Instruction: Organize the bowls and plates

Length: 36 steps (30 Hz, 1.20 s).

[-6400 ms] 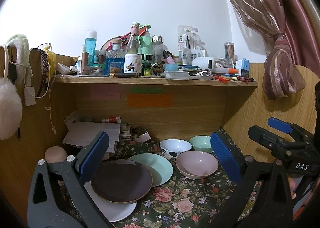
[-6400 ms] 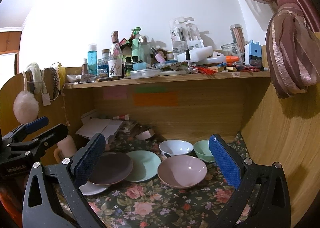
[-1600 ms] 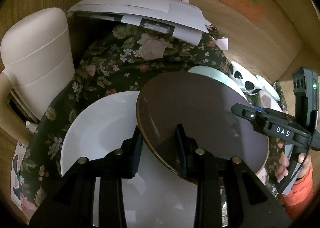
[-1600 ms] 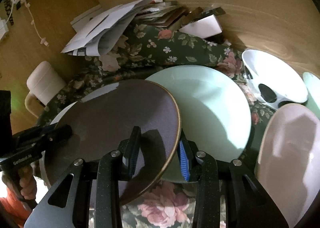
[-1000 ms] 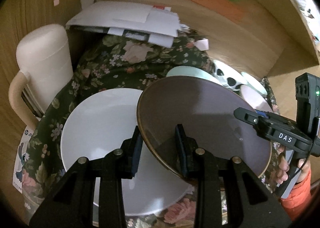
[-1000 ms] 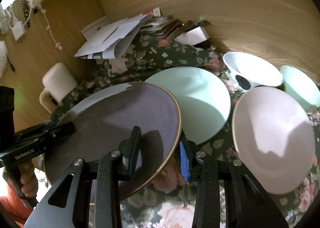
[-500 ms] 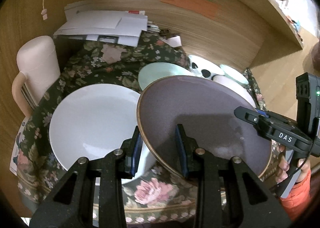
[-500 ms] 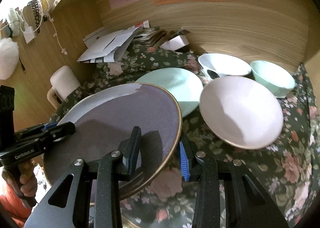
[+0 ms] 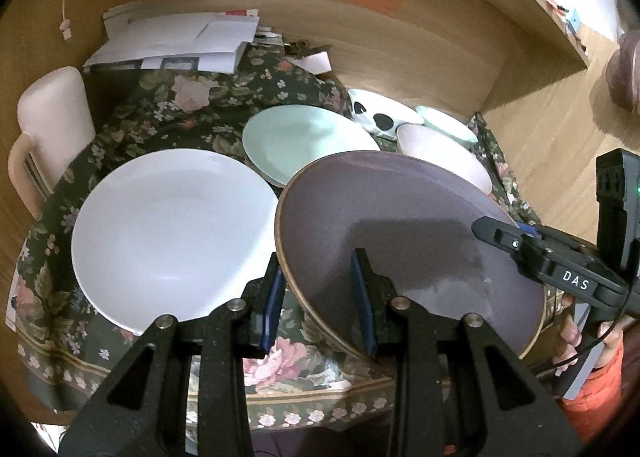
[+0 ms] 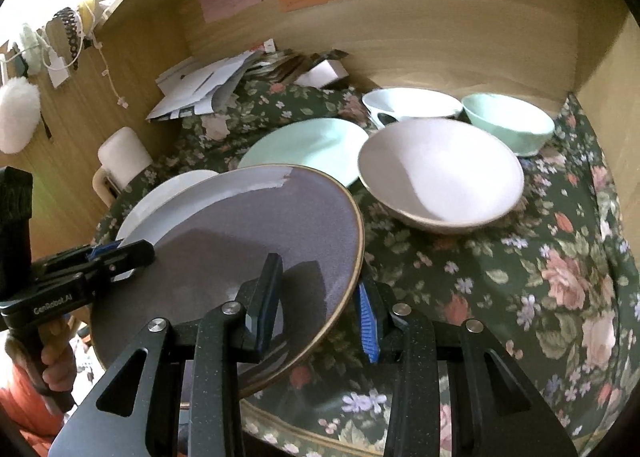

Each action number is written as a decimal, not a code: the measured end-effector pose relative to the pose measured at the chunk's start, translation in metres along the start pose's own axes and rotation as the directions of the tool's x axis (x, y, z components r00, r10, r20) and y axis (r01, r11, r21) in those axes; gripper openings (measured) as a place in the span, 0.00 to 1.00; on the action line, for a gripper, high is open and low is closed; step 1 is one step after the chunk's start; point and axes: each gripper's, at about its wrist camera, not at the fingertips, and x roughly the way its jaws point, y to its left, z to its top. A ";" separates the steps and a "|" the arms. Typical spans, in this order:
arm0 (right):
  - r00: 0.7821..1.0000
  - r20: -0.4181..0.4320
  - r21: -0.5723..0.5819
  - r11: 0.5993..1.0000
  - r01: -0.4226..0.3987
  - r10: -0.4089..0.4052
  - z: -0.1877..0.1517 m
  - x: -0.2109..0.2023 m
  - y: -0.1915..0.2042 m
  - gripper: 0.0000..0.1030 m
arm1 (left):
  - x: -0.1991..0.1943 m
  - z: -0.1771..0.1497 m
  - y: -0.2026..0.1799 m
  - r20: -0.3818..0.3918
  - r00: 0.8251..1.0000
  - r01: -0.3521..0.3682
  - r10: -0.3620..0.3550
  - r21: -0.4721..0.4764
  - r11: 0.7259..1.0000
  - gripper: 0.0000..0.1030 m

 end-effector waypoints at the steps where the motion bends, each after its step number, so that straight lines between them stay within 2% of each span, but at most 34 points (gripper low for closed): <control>1: 1.000 -0.001 0.004 1.000 0.000 0.000 -0.002 -0.001 -0.002 0.31 | 0.002 -0.001 -0.001 -0.005 1.000 0.000 0.000 0.002 1.000 0.31; 16: 0.999 -0.046 0.081 0.997 0.018 -0.015 -0.026 0.013 -0.028 0.31 | 0.040 -0.011 -0.012 -0.092 0.996 0.017 -0.012 0.043 0.999 0.32; 36: 0.994 -0.103 0.107 0.994 0.036 -0.025 -0.028 0.040 -0.047 0.31 | 0.081 -0.010 -0.015 -0.131 0.991 0.004 0.004 0.060 0.998 0.32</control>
